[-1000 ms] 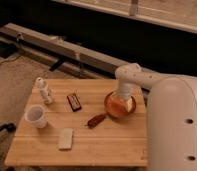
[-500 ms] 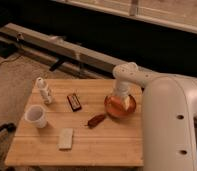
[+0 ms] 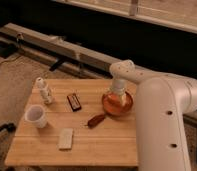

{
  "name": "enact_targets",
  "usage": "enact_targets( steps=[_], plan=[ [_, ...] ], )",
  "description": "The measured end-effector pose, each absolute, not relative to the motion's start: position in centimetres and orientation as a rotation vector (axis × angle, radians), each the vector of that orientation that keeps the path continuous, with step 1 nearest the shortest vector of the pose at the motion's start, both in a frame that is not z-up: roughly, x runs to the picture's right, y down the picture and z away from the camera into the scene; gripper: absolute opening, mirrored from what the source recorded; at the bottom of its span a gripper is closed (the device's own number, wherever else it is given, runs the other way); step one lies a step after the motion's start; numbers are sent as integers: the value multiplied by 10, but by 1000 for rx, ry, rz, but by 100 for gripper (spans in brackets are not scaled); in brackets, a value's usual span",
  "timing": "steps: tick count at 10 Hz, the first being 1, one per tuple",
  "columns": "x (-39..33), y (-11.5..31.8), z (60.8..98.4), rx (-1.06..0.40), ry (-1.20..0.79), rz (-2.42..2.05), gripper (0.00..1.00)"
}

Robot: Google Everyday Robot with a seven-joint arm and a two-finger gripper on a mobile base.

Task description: Push the ceramic bowl across the table

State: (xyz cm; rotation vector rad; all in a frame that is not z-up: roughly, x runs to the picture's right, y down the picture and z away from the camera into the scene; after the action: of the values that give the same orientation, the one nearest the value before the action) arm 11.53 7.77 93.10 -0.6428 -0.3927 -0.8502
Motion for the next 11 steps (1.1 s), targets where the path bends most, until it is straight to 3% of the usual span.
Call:
enact_targets(
  steps=[11],
  plan=[
    [24,37,965,-568,-510,-1020,80]
  ],
)
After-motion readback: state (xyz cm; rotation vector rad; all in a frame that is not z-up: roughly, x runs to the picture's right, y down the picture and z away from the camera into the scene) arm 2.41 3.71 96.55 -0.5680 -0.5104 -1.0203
